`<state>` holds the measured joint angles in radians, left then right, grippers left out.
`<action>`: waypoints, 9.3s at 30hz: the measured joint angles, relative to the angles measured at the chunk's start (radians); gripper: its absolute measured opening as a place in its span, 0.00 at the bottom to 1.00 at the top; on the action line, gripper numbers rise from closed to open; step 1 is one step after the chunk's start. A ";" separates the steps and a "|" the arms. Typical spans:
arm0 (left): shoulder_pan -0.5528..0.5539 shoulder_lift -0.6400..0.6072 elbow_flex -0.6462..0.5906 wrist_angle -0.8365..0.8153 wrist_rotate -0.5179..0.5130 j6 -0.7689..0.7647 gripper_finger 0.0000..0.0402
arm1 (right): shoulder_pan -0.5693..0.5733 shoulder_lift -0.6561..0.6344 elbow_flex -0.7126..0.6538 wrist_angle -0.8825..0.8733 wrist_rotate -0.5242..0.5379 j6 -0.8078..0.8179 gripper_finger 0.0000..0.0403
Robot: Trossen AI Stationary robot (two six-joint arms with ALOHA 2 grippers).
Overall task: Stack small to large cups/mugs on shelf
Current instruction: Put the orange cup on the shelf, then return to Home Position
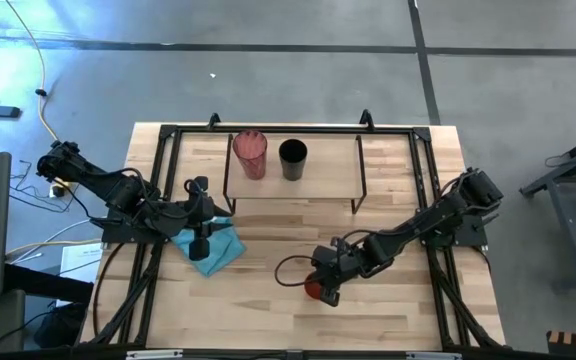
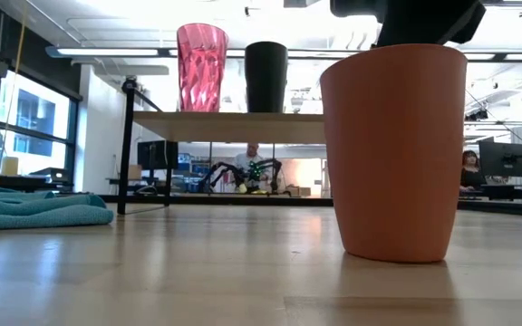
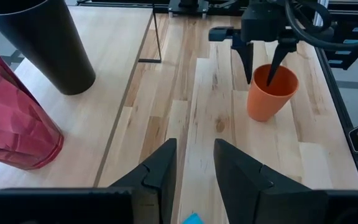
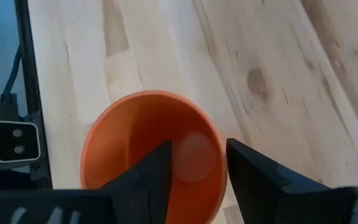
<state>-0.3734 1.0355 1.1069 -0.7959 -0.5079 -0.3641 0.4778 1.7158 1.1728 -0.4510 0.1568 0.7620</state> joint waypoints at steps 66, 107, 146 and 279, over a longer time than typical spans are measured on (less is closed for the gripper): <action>0.000 0.000 0.000 -0.023 0.022 -0.004 0.24 | -0.133 -0.002 0.495 -0.685 0.087 -0.106 0.00; 0.000 0.000 0.000 -0.045 0.026 -0.011 0.24 | -0.688 -0.002 0.867 -1.061 0.086 -0.368 0.00; 0.000 -0.009 0.000 -0.043 -0.008 -0.023 0.24 | -0.787 -0.243 0.365 -0.667 0.030 -0.314 0.00; 0.000 -0.054 0.000 -0.023 -0.047 -0.052 0.24 | -0.870 -0.151 0.449 -0.704 -0.101 -0.344 0.29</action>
<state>-0.3733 0.9813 1.1069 -0.8185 -0.5545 -0.4164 -0.3920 1.5646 1.6223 -1.1549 0.0555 0.4179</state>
